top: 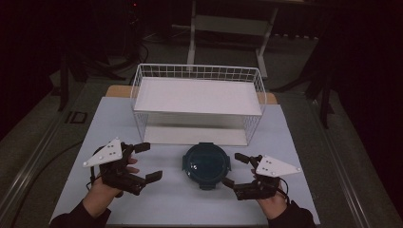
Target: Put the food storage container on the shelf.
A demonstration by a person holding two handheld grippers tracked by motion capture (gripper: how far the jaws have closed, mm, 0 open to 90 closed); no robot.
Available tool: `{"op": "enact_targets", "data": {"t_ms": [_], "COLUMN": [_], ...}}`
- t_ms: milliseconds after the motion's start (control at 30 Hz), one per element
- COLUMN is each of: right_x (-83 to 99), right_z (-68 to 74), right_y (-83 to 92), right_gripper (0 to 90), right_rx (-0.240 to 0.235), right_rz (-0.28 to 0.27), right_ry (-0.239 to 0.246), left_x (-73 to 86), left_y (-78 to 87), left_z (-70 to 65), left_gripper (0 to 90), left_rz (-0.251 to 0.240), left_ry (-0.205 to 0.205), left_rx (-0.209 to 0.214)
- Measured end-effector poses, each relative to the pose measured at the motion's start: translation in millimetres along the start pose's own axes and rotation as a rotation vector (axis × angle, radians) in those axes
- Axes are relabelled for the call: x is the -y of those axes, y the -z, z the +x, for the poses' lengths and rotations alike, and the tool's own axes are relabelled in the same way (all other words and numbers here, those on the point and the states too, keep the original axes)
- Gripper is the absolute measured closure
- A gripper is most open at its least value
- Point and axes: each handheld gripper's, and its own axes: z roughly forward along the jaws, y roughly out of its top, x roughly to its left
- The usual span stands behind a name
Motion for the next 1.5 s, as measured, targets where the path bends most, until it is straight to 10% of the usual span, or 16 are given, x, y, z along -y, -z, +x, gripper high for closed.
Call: {"op": "enact_targets", "data": {"t_ms": [433,833,1100,1500], "right_x": [6.0,8.2,10.9,14.5], "right_z": [-9.1,-15.7,-19.9,-24.0], "right_y": [8.1,11.4,8.2,6.2], "right_gripper": [18.8,13.3,10.2,9.8], "right_rx": [0.086,0.067,0.132,0.142], "right_rz": [0.017,-0.024,0.042,0.066], "right_ry": [-0.028,-0.068,-0.080,-0.112], "left_x": [-2.5,6.1,24.6,43.0], "left_y": [-59.8,-92.0,-106.1,-113.8], "left_z": [18.6,41.2,67.5,75.0], "left_gripper": [0.3,0.4,0.3,5.4], "left_rz": [0.150,0.255,0.311,0.412], "left_ry": [0.121,0.244,0.488,0.667], "left_rx": [-0.046,-0.068,-0.047,-0.005]}}
